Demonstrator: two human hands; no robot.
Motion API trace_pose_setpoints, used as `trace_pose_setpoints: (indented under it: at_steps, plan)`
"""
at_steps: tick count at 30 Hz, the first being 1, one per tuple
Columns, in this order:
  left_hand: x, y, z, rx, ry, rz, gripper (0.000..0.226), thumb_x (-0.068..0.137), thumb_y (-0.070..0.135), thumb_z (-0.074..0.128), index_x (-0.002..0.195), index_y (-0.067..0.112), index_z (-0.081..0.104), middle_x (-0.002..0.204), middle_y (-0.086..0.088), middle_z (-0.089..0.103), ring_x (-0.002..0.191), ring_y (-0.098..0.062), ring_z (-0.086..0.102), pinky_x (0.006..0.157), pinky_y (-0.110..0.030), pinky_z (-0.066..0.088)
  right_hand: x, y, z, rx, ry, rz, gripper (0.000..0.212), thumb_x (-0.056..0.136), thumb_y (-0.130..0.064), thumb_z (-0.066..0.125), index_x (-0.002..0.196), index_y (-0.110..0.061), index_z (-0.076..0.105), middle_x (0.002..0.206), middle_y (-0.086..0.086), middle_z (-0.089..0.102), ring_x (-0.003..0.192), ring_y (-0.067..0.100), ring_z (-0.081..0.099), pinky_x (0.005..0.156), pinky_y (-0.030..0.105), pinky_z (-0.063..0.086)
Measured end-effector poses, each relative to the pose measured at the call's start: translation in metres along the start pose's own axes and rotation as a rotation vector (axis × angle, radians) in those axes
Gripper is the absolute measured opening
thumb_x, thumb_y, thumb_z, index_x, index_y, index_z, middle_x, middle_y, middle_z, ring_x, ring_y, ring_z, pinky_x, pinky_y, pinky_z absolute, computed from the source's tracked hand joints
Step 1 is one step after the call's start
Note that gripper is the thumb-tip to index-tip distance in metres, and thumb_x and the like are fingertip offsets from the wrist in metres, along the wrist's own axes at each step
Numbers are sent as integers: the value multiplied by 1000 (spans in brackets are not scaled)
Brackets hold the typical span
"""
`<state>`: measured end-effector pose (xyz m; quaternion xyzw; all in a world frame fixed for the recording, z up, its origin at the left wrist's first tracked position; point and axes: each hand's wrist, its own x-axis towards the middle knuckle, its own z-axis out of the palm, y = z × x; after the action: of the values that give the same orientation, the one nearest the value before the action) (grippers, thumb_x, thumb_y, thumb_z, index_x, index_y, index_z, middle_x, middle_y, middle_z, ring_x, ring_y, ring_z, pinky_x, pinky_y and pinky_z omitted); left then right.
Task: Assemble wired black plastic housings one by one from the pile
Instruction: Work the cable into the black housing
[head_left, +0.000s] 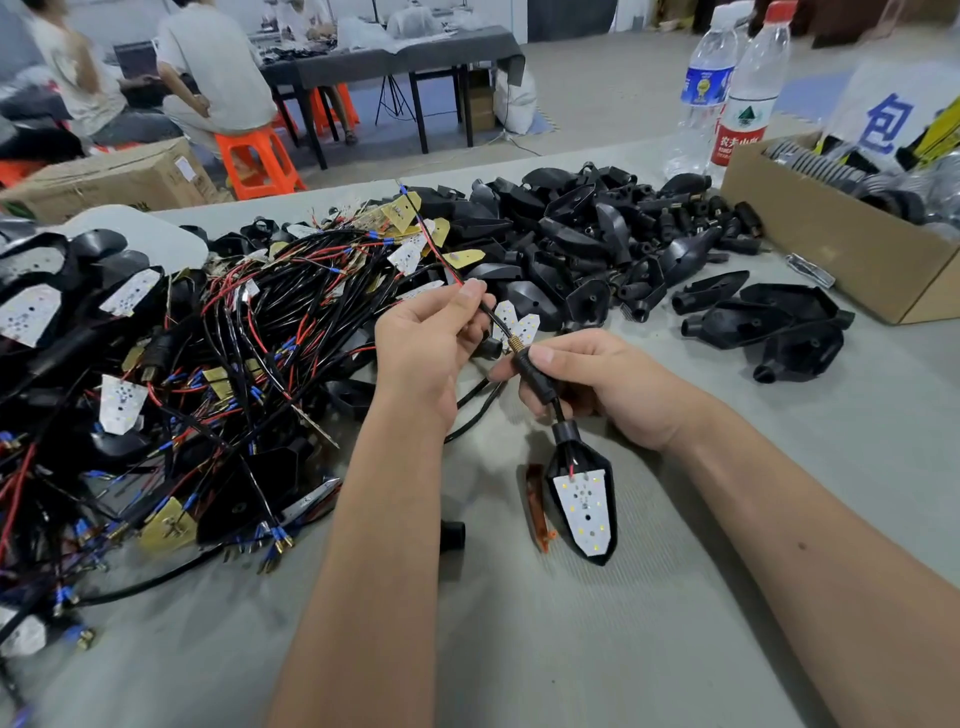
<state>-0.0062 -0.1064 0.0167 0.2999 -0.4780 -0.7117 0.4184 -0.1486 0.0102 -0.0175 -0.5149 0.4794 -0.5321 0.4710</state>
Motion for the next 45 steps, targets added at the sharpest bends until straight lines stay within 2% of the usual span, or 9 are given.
trace_pose_setpoints:
  at_steps: [6,17,19,22,31,33,36,40,45]
  plan:
    - [-1,2,2,3,33,57,17,95,4,70,79,3,75,76,-7,71,60,-9,54,62,-16,52,-3,-3,1,45,-83,7,46,103,-33,44,117,2,71,73,4,64,51,6,43,48,17,30]
    - [-1,7,3,-32,115,154,16,98,2,66,84,3,75,77,-6,70,64,-10,54,62,-17,49,-2,-3,5,46,-27,31,26,96,-31,60,100,-11,75,71,6,63,52,10,44,45,14,31]
    - [1,9,1,-51,132,164,17,98,1,65,83,3,74,76,-5,70,63,-10,54,62,-16,48,-2,-3,5,49,-29,34,24,95,-31,64,99,-10,75,73,9,61,56,11,49,50,18,34]
    - [2,12,0,-49,135,179,18,97,1,66,82,4,74,74,-4,70,63,-9,55,62,-16,48,-1,-1,6,10,-8,42,23,93,-35,68,98,-13,76,80,17,58,60,21,36,52,38,19]
    - [3,11,1,-114,150,125,14,100,6,64,89,2,73,79,-5,72,67,-9,64,68,-18,54,0,3,2,102,52,32,24,96,-27,66,102,-4,71,78,10,66,44,8,37,41,14,24]
    - [4,9,-1,-69,109,-2,17,102,15,62,98,1,71,83,-8,76,73,-12,72,72,-20,58,0,4,1,175,96,-7,22,97,-24,67,103,-4,69,79,11,64,45,6,41,40,13,29]
    - [-2,0,1,223,-161,-168,26,103,30,61,103,6,70,95,-14,76,79,-17,77,75,-25,60,1,5,2,331,232,-87,25,90,-24,69,104,-4,64,82,11,61,52,9,47,43,14,38]
    - [-7,-7,0,432,-447,-145,28,92,41,72,98,15,79,96,-13,78,88,-17,74,86,-38,61,1,4,0,388,376,-186,17,92,-22,65,103,-10,65,82,3,67,62,13,52,55,19,45]
    - [-8,-13,-4,495,-375,-42,28,85,2,81,111,4,71,100,-21,75,89,-26,70,87,-38,60,-3,2,-6,515,372,-237,23,96,-18,59,116,-15,70,109,9,72,82,16,62,79,26,55]
